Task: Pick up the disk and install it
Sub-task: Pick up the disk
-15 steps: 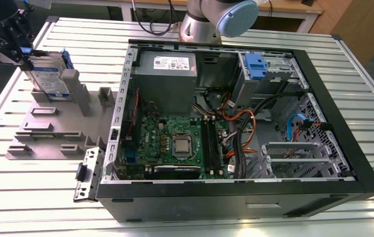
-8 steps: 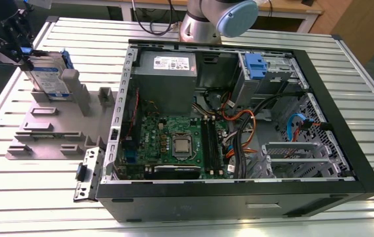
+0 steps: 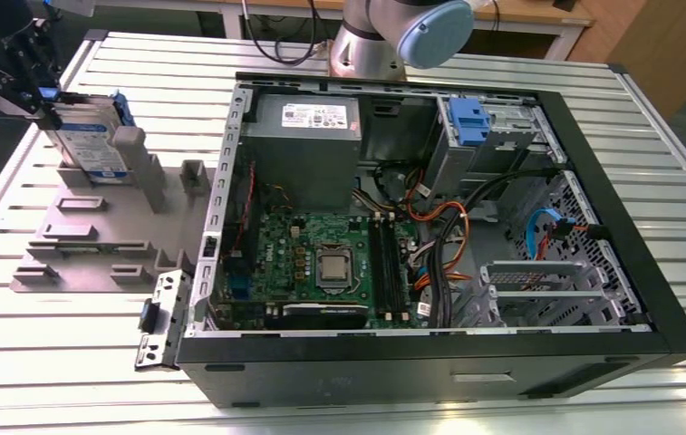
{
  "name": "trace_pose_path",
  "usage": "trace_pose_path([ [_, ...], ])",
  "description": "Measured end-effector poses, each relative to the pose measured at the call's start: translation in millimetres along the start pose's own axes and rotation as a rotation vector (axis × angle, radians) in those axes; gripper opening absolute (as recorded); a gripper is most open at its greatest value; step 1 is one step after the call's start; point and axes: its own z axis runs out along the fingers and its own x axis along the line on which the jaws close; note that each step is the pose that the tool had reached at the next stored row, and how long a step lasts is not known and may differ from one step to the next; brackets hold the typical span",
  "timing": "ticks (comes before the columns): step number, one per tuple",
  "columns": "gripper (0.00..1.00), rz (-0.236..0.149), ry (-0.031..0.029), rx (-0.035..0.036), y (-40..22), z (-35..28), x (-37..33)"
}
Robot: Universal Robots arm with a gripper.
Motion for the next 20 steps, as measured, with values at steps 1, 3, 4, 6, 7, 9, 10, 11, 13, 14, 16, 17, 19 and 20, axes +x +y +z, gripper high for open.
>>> trace_pose_path([
  [1,0.36,0.000,0.0000,0.0000,0.0,0.0,0.0],
  [3,0.36,0.000,0.0000,0.0001,0.0,0.0,0.0],
  [4,0.36,0.000,0.0004,0.0000,0.0,0.0,0.0],
  [6,0.36,0.000,0.0008,0.0002,0.0,0.0,0.0],
  [7,0.36,0.000,0.0007,0.0002,0.0,-0.1,0.0],
  [9,0.36,0.000,0.0007,0.0002,0.0,-0.4,0.0],
  [10,0.36,0.000,0.0008,0.0001,0.0,-0.6,0.0],
  [11,0.36,0.000,0.0008,0.0001,0.0,-0.6,0.0],
  [13,0.36,0.000,0.0008,0.0001,0.0,-3.1,0.0],
  [14,0.36,0.000,0.0008,0.0001,0.0,-3.3,0.0],
  [16,0.36,0.000,0.0008,0.0000,0.0,-3.6,0.0],
  [17,0.36,0.000,0.0009,0.0000,0.0,-3.8,0.0],
  [19,0.36,0.000,0.0009,0.0000,0.0,-4.3,0.0],
  [20,0.36,0.000,0.0009,0.0001,0.0,-4.5,0.0],
])
